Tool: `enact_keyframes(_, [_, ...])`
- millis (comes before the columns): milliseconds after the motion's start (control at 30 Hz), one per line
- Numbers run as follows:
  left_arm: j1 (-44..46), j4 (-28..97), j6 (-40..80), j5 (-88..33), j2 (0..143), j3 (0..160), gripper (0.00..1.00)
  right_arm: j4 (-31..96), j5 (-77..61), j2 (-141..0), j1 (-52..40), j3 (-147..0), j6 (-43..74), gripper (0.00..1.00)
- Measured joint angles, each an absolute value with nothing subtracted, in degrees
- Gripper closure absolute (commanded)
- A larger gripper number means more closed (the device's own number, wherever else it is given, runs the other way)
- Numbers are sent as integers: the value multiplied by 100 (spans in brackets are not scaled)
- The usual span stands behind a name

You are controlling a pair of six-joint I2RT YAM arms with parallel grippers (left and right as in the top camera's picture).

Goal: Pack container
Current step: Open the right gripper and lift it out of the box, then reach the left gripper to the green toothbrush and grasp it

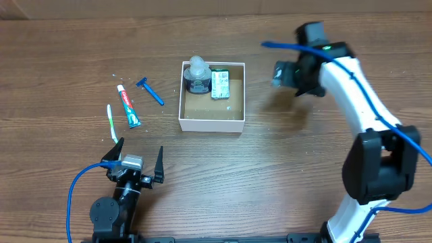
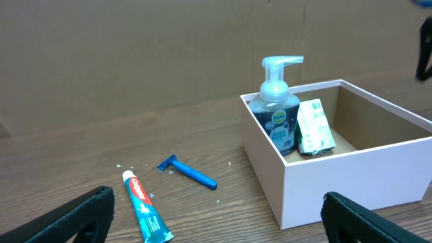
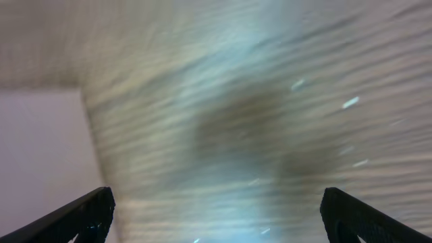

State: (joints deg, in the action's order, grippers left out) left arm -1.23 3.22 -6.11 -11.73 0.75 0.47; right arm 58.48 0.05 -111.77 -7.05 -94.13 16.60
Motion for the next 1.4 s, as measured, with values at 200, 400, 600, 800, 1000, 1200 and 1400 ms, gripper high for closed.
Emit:
enact_keyframes(200, [-123, 322, -609, -1173, 75, 47, 0, 5765, 62, -11172, 237, -9432, 1431, 0])
enact_keyframes(400, [-123, 209, -611, -1173, 75, 47, 0, 5765, 56, -11172, 473, -9432, 1435, 0])
enact_keyframes(600, [-123, -132, -207, -1750, 73, 47, 0, 5767, 43, -11172, 473, -9432, 1431, 0])
enact_keyframes(800, [-123, 897, 447, -2012, 423, 947, 0, 5767, 43, -11172, 473, -9432, 1433, 0])
enact_keyframes(1000, [-126, 2228, 482, -2091, 2703, 3378, 0, 5765, 43, -11170, 473, -9435, 1431, 0])
enact_keyframes(1200, [-128, 4875, 56, -2283, 5763, 6410, 0, 5765, 40, -11170, 473, -9439, 1428, 0])
enact_keyframes(1400, [-128, 5474, -207, -2368, 7347, 7253, 0, 5763, 40, -11170, 473, -9439, 1428, 0])
